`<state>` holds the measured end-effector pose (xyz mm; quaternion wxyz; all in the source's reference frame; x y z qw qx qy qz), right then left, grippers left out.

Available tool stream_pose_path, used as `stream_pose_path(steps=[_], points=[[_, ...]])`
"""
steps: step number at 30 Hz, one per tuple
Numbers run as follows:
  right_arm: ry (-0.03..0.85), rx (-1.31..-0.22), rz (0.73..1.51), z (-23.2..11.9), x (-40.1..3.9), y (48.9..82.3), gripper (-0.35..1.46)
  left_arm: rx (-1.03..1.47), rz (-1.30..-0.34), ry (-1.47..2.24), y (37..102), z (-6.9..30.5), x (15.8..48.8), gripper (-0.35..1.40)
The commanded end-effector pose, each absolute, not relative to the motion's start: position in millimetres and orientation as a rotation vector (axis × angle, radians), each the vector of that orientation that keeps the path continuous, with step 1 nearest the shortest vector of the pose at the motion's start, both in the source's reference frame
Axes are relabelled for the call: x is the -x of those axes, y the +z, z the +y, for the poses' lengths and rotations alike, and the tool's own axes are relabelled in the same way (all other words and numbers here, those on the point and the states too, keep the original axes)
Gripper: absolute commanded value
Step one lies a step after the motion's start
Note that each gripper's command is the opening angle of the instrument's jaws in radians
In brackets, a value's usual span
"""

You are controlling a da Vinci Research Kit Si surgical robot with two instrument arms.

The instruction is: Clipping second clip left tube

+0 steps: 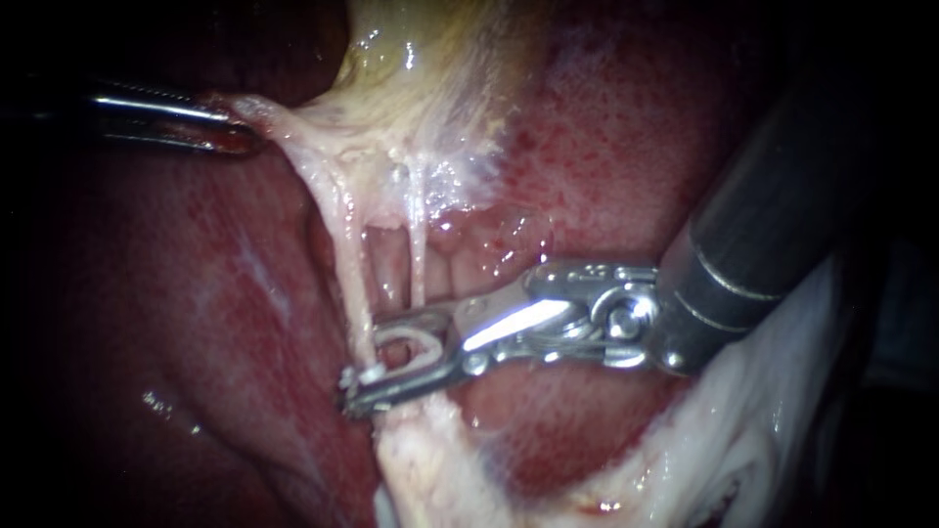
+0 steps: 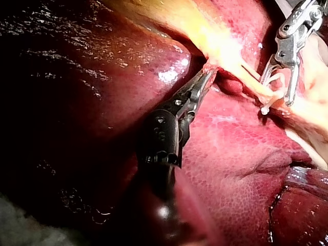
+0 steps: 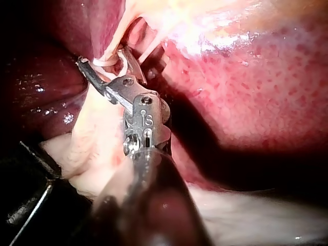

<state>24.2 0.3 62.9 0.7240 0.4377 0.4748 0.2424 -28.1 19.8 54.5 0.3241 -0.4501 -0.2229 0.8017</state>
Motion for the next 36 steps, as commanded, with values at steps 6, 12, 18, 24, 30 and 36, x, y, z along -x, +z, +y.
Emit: stream_pose_path(steps=[6,12,18,24,30,36], points=[[0.573,-0.994,1.027,0.5,-23.8,62.7,0.48,1.180,-0.585,2.103,54.5,19.8,28.2,-0.35],[0.614,-1.025,0.986,1.0,-22.7,62.0,0.47,1.181,-0.585,2.103,54.5,19.8,28.1,-0.35],[0.635,-1.044,0.973,1.9,-22.2,61.4,0.49,1.181,-0.585,2.103,54.5,19.8,28.1,-0.35],[0.634,-1.052,0.969,1.8,-22.3,61.5,0.50,1.181,-0.584,2.103,54.5,19.8,28.1,-0.35],[0.642,-1.059,0.983,0.9,-23.4,62.2,0.50,1.180,-0.584,2.103,54.5,19.8,28.2,-0.35],[0.649,-1.087,1.062,0.7,-24.6,62.3,0.50,1.180,-0.583,2.102,54.6,19.8,28.3,-0.35]])
